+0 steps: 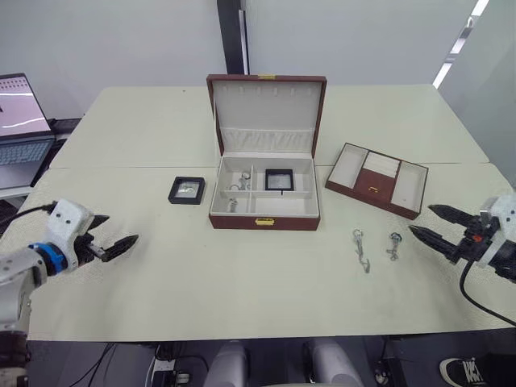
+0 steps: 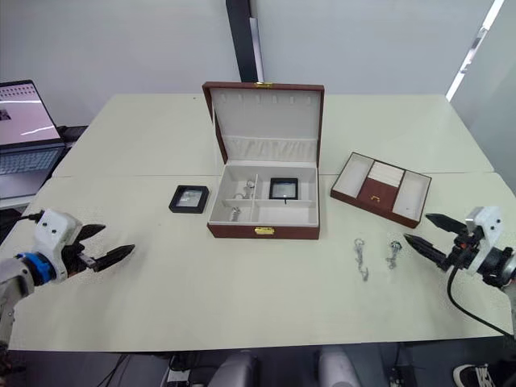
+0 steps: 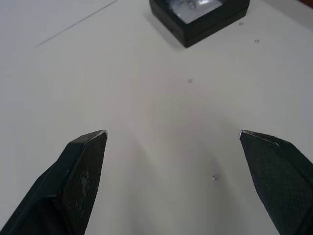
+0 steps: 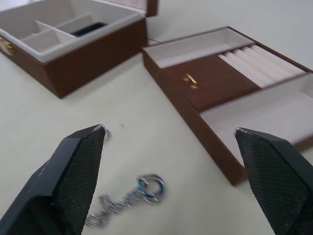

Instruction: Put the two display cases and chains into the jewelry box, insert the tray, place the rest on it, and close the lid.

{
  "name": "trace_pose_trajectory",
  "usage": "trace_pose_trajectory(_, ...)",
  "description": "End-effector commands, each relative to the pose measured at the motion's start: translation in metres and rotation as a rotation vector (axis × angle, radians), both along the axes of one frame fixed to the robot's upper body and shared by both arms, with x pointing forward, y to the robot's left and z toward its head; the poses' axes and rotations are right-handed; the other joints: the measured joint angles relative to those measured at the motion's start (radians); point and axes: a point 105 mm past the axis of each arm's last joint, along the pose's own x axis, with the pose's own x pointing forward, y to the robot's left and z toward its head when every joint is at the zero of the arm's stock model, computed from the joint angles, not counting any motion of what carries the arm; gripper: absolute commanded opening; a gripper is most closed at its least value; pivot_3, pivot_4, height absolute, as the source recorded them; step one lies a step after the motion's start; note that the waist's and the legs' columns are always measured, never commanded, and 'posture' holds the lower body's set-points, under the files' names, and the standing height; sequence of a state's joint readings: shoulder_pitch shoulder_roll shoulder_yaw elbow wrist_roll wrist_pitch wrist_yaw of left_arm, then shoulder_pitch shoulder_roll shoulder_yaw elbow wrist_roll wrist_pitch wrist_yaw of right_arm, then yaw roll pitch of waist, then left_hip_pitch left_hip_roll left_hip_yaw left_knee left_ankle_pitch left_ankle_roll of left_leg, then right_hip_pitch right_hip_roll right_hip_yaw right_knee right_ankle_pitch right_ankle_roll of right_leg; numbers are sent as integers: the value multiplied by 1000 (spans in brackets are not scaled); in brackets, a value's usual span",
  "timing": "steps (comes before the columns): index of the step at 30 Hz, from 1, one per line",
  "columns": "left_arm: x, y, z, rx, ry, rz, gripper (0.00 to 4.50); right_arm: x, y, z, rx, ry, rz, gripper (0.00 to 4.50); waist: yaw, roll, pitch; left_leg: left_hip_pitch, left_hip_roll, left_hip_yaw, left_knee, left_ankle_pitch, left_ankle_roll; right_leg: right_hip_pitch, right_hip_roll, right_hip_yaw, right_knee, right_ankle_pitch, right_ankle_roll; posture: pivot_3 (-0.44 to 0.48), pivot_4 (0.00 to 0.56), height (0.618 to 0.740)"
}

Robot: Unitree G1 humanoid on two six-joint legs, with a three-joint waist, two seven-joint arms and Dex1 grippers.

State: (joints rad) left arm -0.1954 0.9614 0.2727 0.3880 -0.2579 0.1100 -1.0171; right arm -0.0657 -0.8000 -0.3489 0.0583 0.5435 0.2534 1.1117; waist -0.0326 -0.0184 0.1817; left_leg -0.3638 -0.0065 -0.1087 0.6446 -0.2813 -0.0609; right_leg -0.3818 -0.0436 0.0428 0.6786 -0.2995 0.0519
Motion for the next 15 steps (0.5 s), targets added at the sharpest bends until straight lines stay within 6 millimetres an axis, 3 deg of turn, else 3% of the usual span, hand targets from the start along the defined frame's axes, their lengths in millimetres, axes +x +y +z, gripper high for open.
trace_pose_trajectory(1,10,-12,9,116,36,-143,4481,-11,43,26,-4,-54,179,4500,0,0,0,0,0,0,0,0,0,0,0,0,0,0,0,0,150,740)
trace_pose_trajectory(9,42,-47,16,256,112,-385,4481,-29,104,61,22,-131,379,4500,0,-1,1,-2,1,-1,1,0,0,-2,2,-1,1,0,0,0,150,740)
trace_pose_trajectory(15,64,-75,23,287,98,-492,4481,-34,118,68,41,-159,379,4500,0,-2,1,-5,0,-1,1,0,0,-4,2,-1,1,0,0,0,150,740)
